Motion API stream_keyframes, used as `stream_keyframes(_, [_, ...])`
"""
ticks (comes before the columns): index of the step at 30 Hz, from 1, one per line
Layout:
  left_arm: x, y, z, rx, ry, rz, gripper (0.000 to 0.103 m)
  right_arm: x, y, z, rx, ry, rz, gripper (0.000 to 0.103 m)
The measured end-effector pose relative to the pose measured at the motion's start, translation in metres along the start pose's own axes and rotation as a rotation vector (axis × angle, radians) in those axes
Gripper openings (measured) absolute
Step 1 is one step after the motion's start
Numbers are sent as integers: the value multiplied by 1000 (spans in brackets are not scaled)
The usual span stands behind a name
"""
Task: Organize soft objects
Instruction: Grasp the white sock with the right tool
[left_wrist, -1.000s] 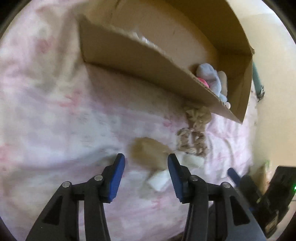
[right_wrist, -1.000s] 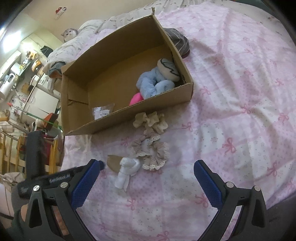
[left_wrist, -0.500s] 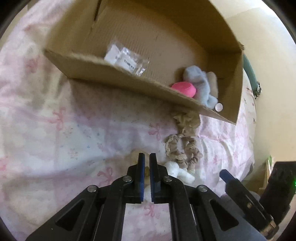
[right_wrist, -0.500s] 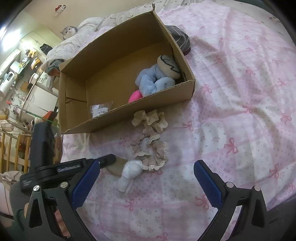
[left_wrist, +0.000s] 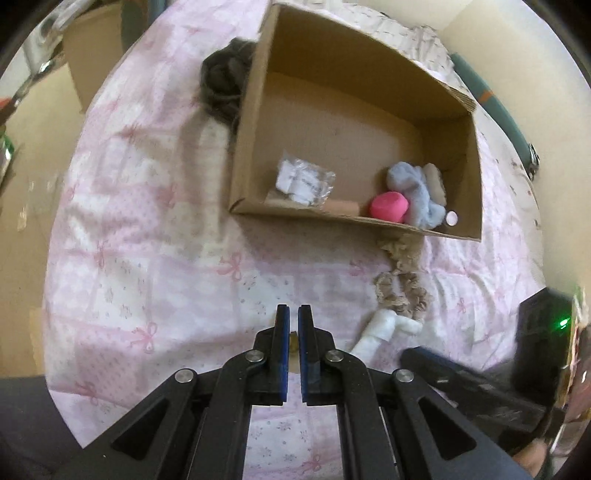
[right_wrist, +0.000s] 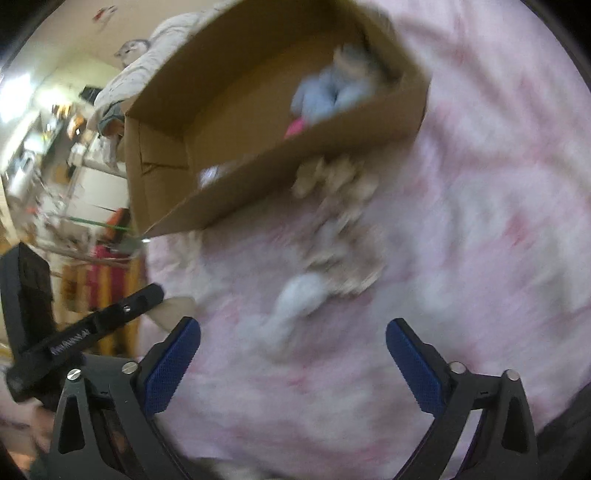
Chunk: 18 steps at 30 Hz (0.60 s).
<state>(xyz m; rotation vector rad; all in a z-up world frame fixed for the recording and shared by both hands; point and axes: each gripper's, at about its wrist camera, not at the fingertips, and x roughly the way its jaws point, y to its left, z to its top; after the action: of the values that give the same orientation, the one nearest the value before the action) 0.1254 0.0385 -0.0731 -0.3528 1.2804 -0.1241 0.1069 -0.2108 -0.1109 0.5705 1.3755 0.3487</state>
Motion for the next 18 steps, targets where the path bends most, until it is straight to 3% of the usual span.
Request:
stream_keyframes(1, [3,0,-1,-10,1,4,4,10,3,-1,17,17,-6,88])
stream_keyframes(5, [7,-3,-2,5,-25,49,4,39,12,0,67,23,-54,81])
stream_keyframes(9, [5,-3,-2,18,-30,61,4,58,25,2,40,22,-136,57])
stream_keyframes(11, [5,-5,-2,26,-30,71,4,62,28,1,20,20,-163,43])
stream_keyframes(13, [5,-7,-2,37,-38,85,4,65,30,0,8,35,-155,14])
stream_keyframes(18, [3,-11,-1,46,-70,105,4,52,38,-12,-59,34,-108,8])
